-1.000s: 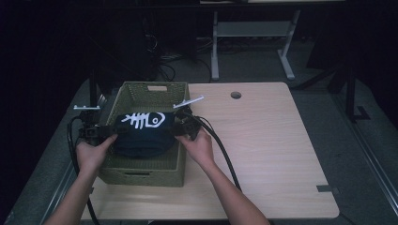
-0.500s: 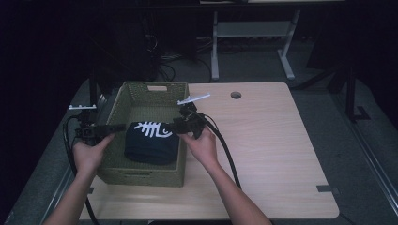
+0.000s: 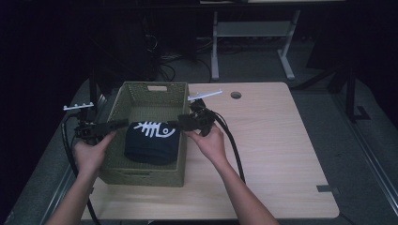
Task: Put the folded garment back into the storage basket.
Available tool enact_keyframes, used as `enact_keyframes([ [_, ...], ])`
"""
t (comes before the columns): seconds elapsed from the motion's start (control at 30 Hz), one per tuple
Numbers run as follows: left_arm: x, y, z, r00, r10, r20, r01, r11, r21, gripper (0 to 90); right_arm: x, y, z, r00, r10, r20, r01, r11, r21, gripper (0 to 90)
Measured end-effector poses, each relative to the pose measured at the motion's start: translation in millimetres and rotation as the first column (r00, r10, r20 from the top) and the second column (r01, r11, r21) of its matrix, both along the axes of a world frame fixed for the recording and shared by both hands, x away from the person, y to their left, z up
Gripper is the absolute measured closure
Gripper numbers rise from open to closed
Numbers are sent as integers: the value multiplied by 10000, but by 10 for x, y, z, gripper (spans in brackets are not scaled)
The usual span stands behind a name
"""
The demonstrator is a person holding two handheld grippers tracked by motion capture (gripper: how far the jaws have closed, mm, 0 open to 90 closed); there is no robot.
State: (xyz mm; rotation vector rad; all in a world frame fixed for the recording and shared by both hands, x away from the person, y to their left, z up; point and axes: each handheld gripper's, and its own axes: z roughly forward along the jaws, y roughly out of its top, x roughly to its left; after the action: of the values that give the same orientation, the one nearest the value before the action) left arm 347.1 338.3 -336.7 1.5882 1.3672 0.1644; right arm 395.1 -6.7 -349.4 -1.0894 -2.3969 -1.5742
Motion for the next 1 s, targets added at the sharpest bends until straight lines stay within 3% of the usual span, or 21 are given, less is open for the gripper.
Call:
enact_keyframes([
  [0.1, -14, -10, 5, 9999, -123, 27, 124, 9987, -496, 430, -2, -69, 32, 9999, 98, -35, -98, 9998, 173, 380],
  [0.23, -42, -70, 43, 9994, -185, 283, 203, 9976, -658, 413, -3, -179, 71, 9997, 242, 34, -243, 9986, 477, 359],
  [0.5, -117, -275, 167, 9944, -623, 854, 657, 9971, -381, 395, -17, -388, 137, 9990, 420, 142, -431, 9946, 946, 344],
  [0.73, -193, -409, 247, 9900, -725, 1208, 794, 9955, -526, 383, -54, -529, 170, 9984, 489, 282, -516, 9928, 1076, 323],
  [1.0, -193, -585, 275, 9862, -1008, 1314, 1073, 9933, -430, 335, -98, -720, 178, 9979, 434, 480, -483, 9931, 1066, 292],
])
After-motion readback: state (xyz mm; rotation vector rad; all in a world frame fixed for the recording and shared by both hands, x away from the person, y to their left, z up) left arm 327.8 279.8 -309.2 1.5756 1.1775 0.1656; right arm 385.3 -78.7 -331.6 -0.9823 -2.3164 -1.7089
